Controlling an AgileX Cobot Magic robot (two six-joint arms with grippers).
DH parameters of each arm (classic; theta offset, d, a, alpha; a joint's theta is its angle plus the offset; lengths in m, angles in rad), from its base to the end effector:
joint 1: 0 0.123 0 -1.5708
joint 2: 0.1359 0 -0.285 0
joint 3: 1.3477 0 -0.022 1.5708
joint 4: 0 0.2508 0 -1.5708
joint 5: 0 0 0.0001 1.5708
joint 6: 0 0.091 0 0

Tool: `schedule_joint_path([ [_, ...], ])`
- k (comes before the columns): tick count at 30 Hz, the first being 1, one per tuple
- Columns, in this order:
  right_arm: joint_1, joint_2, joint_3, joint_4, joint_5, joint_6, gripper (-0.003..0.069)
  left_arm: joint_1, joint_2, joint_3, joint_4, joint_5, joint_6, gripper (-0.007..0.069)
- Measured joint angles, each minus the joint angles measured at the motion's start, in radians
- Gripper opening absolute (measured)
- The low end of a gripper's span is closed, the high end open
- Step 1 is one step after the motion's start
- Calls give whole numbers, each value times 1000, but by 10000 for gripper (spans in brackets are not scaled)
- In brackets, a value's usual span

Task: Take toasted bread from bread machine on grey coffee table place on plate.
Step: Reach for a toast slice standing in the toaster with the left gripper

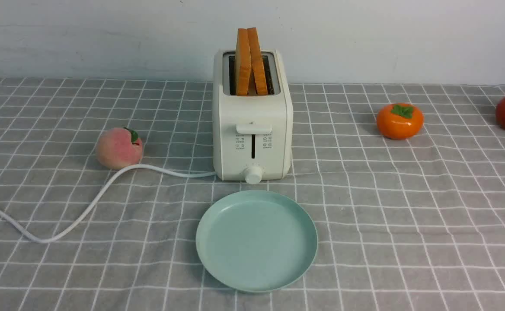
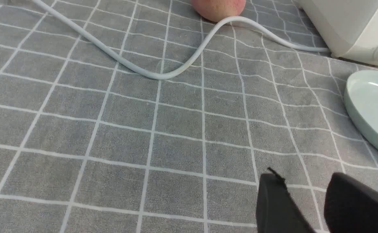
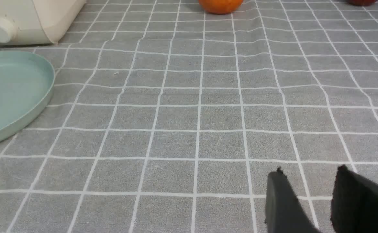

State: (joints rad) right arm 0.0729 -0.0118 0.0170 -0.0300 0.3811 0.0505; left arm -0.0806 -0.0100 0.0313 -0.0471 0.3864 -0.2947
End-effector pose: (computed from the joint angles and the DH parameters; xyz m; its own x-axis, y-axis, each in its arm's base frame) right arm 0.0522 0.0028 0.1739 -0.2951 0.0012 -0.9555 -0.0555 0.9983 0.0184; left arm 0.0521 -0.0058 0.1685 -0.3282 -0.3064 -0.8935 -0.0123 0.9472 -0.3203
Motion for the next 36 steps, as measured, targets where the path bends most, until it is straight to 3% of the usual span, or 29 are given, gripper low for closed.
schedule_joint_path([
  [12, 0, 0, 0, -1, 0, 0, 240, 0, 0, 0, 7, 0, 1, 237],
  [16, 0, 0, 0, -1, 0, 0, 240, 0, 0, 0, -10, -65, -23, 237],
  [21, 0, 0, 7, 86, -90, 23, 240, 0, 0, 0, -157, -253, -122, 237],
  [26, 0, 0, 8, 265, -303, 130, 240, 0, 0, 0, -306, -451, -158, 234],
  [28, 0, 0, 8, 285, -337, 142, 240, 0, 0, 0, -349, -505, -171, 219],
  [30, 0, 0, 8, 304, -395, 150, 240, 0, 0, 0, -416, -590, -198, 139],
  [31, 0, 0, 8, 310, -412, 151, 240, 0, 0, 0, -433, -628, -213, 62],
  [32, 0, 0, 8, 309, -412, 151, 240, 0, 0, 0, -434, -633, -215, 62],
  [33, 0, 0, 8, 319, -446, 151, 240, 0, 0, -14, -439, -642, -224, -7],
  [36, 1, 0, -16, 339, -471, 176, 237, 0, 0, -89, -416, -626, -224, -14],
])
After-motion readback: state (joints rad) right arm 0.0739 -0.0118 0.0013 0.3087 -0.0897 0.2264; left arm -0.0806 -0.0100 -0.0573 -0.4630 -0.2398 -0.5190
